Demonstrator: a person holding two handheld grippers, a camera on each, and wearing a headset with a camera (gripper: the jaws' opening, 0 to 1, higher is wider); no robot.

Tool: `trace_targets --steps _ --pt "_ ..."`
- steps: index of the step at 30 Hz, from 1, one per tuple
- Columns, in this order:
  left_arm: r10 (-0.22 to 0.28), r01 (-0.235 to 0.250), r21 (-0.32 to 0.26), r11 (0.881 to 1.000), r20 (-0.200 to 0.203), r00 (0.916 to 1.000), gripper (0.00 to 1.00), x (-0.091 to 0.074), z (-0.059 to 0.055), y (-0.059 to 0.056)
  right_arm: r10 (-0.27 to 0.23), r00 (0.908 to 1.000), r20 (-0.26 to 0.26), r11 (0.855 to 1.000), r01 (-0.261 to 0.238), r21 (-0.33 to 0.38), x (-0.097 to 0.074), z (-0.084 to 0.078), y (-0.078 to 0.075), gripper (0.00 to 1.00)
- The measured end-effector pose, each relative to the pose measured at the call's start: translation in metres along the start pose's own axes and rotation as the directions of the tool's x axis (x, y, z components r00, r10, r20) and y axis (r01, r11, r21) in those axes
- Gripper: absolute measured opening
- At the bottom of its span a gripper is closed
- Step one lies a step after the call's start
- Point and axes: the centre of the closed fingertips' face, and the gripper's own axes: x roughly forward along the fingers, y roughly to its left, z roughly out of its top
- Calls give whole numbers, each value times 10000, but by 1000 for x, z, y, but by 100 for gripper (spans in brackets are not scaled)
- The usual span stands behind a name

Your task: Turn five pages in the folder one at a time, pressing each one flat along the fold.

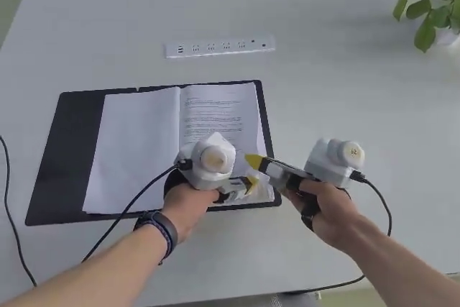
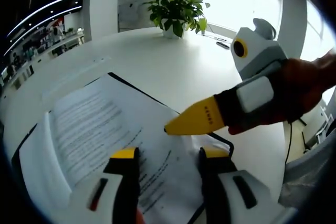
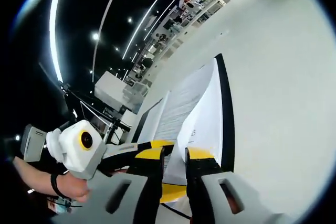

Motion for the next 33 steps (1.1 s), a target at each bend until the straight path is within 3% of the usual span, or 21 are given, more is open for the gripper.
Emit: trace_targets --steps 10,20,33 --pt "-348 347 -109 9993 -76 9994 51 -2 2 -5 -15 9999 139 9998 12 193 -4 4 -2 5" --pt "-507 505 -164 9986 -177 9986 60 -17 -3 -7 81 9991 424 9992 -98 390 -5 7 3 1" --pt "-294 313 -638 9975 303 9991 66 -42 1 1 50 9984 559 9980 -85 632 -4 8 10 0"
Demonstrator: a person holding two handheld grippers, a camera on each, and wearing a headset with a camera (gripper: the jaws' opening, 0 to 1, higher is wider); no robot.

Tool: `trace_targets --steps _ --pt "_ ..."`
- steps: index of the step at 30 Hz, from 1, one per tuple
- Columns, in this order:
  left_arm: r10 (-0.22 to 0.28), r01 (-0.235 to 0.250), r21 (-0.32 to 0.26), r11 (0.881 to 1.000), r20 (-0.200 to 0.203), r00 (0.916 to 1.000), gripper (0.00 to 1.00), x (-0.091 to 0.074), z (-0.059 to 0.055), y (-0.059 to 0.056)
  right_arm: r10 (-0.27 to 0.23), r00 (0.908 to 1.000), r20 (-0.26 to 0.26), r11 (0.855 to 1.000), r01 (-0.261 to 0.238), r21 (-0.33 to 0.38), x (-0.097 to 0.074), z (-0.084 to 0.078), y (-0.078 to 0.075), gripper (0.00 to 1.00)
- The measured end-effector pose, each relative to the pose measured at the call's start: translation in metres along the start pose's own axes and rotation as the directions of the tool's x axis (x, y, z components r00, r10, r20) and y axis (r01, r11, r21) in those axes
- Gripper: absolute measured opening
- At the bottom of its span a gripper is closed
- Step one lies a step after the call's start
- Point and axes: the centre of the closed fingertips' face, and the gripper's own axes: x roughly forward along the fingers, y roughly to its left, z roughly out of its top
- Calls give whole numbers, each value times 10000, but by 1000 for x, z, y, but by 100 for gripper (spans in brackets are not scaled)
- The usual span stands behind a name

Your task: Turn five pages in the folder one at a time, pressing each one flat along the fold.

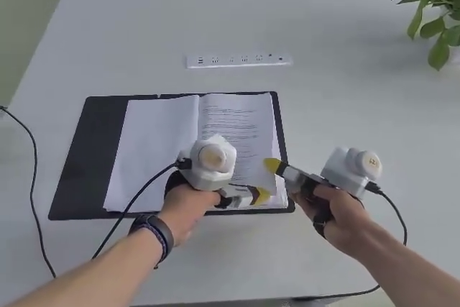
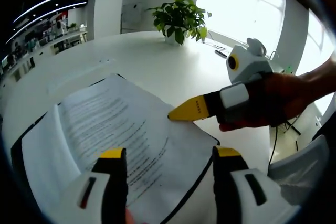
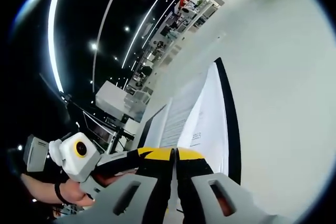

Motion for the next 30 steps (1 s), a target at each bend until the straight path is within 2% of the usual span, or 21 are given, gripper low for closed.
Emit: trace_targets --steps 15,21,25,30 --pt "283 -275 -152 9995 514 9983 69 -36 3 15 -38 9999 159 9997 42 -235 -3 9 13 0" --pt "519 -506 -184 9985 771 9957 70 -55 4 24 -50 9997 235 9996 57 -285 -4 13 19 0" --pt "694 -679 -199 9975 883 9937 70 -68 1 32 19 9996 294 9995 -10 -320 -4 14 26 0" --pt "895 -873 -280 9958 909 9918 71 -84 -8 42 30 9996 284 9989 -17 -475 -4 13 31 0"
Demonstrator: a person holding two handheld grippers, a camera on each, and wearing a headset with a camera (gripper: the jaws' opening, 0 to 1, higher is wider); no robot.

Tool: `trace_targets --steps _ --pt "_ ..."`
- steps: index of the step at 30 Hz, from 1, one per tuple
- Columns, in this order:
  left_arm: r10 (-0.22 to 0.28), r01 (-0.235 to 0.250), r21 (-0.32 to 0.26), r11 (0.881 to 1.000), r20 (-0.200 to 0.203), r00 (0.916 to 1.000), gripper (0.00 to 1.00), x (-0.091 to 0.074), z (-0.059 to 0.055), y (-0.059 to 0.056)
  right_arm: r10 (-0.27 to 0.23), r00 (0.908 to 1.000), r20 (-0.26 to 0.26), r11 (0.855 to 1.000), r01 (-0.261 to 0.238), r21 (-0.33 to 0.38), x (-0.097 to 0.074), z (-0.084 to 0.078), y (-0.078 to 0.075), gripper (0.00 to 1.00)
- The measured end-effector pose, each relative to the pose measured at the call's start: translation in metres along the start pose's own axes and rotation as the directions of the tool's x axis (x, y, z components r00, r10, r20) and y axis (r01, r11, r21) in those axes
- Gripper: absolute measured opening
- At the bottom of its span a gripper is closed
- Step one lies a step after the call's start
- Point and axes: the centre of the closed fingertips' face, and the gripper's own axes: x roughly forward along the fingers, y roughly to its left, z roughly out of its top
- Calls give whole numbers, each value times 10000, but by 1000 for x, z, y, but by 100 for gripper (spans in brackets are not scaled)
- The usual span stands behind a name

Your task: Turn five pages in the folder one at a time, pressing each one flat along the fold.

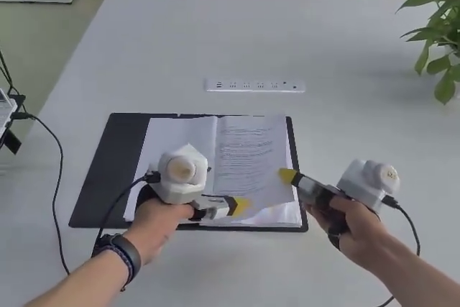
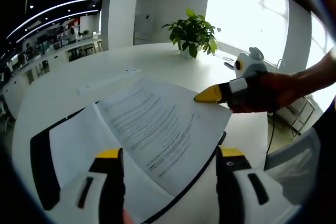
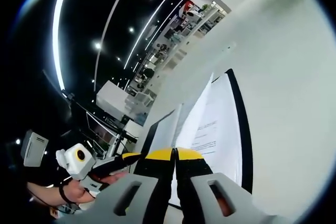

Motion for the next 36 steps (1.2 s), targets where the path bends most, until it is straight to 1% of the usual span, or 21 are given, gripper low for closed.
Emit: trace_targets --steps 5,9,14,15,17,18,19,24,27,32,36 --pt "175 -174 -151 9997 96 9998 71 -14 -6 9 21 10000 55 10000 -21 17 1 1 3 0" --pt "312 -307 -227 9993 225 9993 72 -25 -7 16 158 9998 137 9998 -156 -104 3 5 15 0" --pt "514 -503 -268 9984 415 9978 74 -39 -6 27 539 9985 139 9980 -534 -326 12 8 34 0" --pt "551 -538 -277 9982 463 9974 74 -43 -6 30 674 9976 158 9970 -668 -390 14 9 41 0" --pt "634 -621 -262 9977 508 9967 74 -48 -7 36 913 9956 207 9949 -903 -451 19 11 52 0" --pt "655 -642 -257 9976 515 9965 75 -49 -7 37 970 9951 215 9943 -959 -464 20 11 54 0" --pt "732 -719 -254 9971 527 9959 75 -53 -8 41 1126 9934 204 9923 -1114 -535 24 12 60 0" --pt "981 -960 -342 9948 643 9931 75 -69 -10 53 1512 9885 -70 9845 -1513 -882 38 8 86 0" --pt "1112 -1094 -305 9935 648 9917 76 -79 -15 60 1714 9850 -193 9802 -1724 -973 47 5 96 0" --pt "1379 -1358 -375 9900 621 9885 76 -94 -24 72 2040 9777 -497 9720 -2084 -1087 61 -4 116 0" --pt "1586 -1555 -499 9866 666 9851 76 -107 -29 81 2198 9735 -634 9680 -2257 -1098 70 -9 124 0"
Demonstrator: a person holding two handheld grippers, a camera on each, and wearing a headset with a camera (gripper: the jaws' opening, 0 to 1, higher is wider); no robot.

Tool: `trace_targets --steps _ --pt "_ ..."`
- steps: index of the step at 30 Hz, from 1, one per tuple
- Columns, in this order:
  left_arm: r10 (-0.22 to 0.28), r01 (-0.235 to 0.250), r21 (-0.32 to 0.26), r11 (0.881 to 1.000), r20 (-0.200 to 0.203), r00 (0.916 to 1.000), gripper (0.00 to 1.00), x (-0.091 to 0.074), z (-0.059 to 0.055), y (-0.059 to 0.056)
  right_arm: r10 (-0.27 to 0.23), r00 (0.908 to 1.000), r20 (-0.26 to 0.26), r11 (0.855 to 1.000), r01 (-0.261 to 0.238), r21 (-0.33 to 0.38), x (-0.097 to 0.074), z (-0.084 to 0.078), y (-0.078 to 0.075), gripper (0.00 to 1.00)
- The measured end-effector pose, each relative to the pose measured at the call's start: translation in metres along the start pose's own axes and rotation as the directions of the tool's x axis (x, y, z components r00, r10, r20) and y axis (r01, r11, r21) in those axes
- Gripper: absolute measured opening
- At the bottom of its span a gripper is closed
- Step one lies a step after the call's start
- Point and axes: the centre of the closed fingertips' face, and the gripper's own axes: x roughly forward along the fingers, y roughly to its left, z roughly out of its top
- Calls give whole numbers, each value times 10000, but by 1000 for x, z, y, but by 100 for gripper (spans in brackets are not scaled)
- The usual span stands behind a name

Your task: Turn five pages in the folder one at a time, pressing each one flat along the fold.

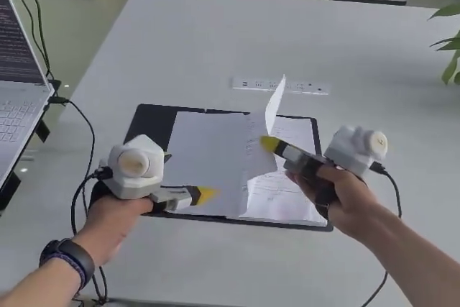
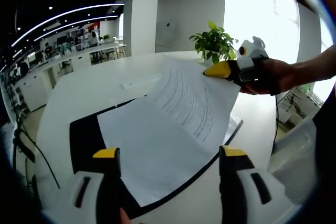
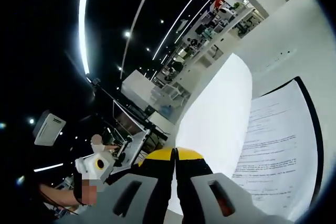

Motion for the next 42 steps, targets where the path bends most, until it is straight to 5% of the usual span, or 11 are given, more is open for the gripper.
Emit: trace_targets --steps 20,34,42 --pt "729 -715 -413 9966 335 9968 80 -43 -14 32 704 9882 -1362 9974 -718 -53 63 -36 30 0" --pt "1155 -1120 -710 9912 472 9922 80 -65 -24 48 867 9618 -2598 9958 -912 -51 104 -77 39 0" --pt "1226 -1168 -1012 9880 532 9910 81 -73 -31 48 729 9466 -3140 9972 -741 82 122 -101 34 0"
